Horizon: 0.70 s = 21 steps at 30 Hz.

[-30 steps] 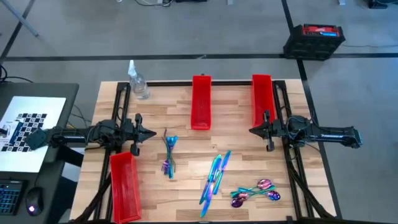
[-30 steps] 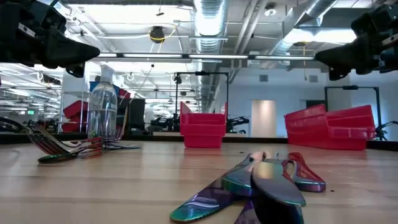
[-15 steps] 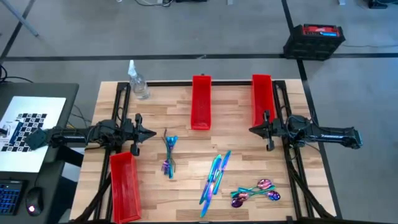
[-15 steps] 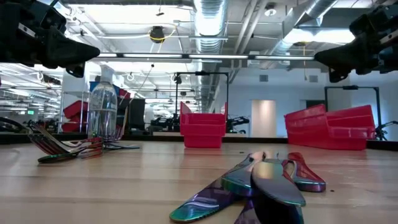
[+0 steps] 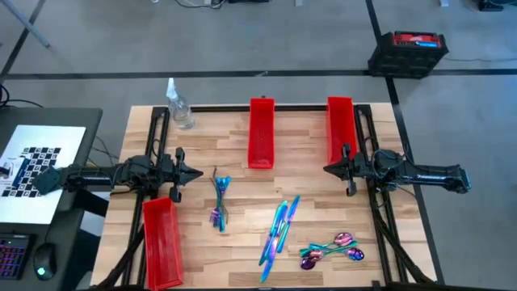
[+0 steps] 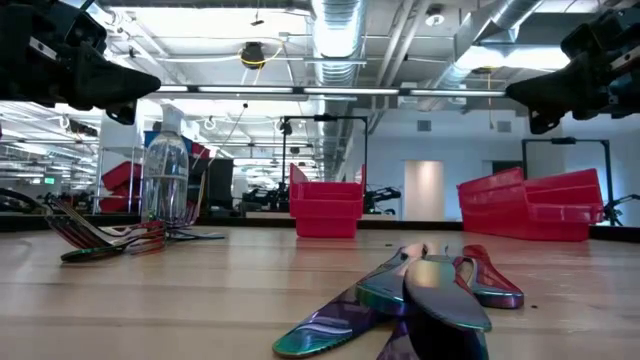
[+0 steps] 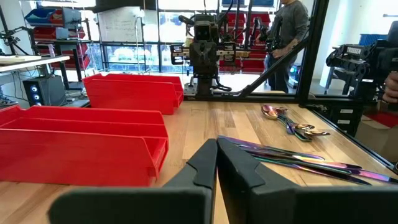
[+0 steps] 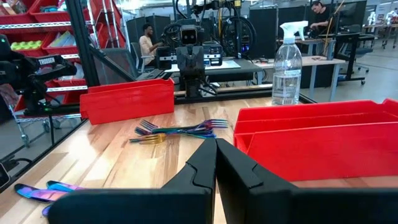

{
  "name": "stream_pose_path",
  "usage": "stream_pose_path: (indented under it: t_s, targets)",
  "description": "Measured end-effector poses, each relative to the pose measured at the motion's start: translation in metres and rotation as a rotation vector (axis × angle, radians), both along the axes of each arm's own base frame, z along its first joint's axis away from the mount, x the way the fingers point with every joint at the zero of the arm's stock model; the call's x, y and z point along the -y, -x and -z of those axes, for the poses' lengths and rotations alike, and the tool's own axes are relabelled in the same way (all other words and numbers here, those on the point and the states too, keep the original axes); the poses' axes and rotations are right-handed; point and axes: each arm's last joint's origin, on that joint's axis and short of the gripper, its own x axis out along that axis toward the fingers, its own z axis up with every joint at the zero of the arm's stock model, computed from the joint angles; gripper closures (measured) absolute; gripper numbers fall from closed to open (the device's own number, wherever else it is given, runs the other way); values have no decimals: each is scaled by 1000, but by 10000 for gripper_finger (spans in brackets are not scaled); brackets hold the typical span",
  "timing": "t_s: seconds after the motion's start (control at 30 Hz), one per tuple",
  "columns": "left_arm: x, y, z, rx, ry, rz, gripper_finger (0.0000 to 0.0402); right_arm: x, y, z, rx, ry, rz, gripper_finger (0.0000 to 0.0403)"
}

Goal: Sort silverware

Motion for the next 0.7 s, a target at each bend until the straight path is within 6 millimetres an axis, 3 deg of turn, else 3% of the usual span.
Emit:
stream_pose_path:
  t_s: [0.13,0.27,0.37,0.53,0.7]
  targets:
    - [0,0,0,0,0,0,402,1,1,-10,70,-92,28,403]
    - [0,0,0,0,0,-1,402,2,5,-55,211,-214,53,403]
    - [0,0,0,0,0,0,402,1,-3,-88,201,-238,36,403]
    - [0,0,0,0,0,0,402,-4,-49,-141,83,-245,-8,403]
    - [0,0,-1,2,0,0,402,-9,-106,-164,-17,-150,-24,403]
